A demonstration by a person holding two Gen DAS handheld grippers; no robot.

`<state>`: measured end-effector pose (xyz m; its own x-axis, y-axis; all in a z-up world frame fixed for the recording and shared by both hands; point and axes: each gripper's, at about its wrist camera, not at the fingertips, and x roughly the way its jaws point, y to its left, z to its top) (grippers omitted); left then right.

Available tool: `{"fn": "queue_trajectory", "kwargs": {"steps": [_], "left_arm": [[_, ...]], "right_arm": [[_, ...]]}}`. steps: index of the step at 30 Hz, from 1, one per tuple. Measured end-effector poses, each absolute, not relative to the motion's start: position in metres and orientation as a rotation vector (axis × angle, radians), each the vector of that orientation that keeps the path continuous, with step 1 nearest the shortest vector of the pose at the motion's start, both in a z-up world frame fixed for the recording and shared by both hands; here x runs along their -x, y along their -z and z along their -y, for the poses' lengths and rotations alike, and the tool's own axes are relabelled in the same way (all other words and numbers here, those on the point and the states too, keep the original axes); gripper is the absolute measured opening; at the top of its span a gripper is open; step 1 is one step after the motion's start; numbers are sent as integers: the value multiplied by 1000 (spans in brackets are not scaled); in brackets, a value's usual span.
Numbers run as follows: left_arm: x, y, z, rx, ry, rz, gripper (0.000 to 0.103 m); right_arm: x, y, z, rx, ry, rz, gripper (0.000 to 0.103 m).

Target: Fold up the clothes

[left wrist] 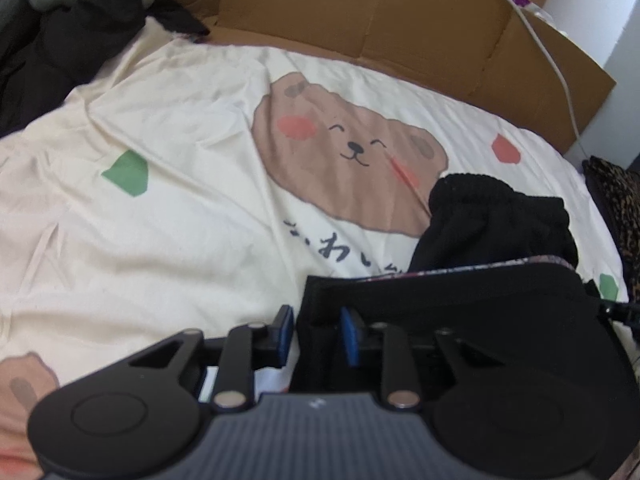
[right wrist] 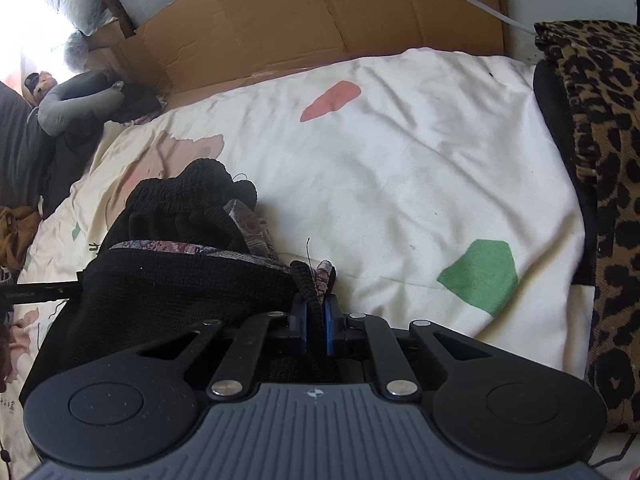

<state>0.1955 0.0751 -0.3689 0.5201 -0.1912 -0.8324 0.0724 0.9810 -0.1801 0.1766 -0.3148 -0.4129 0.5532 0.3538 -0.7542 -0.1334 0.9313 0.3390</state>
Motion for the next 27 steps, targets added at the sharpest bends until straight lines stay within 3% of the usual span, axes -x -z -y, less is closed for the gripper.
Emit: {"fn": "queue_trajectory", "kwargs": {"steps": [15, 21, 23, 27], "left_arm": [[-205, 375, -69, 130, 143, -1015, 33], [-206, 373, -63, 68, 185, -1021, 20], [-206, 372, -65, 86, 186, -1025, 11], [-202, 362, -68, 100, 171, -1009, 7]], "right_arm": [[-179, 418, 311, -236, -296, -960, 7], [-176, 417, 309, -221, -284, -947, 6], [-175, 414, 308, -218, -276, -942, 5], [-171, 403, 314, -220, -263, -915, 4]]}}
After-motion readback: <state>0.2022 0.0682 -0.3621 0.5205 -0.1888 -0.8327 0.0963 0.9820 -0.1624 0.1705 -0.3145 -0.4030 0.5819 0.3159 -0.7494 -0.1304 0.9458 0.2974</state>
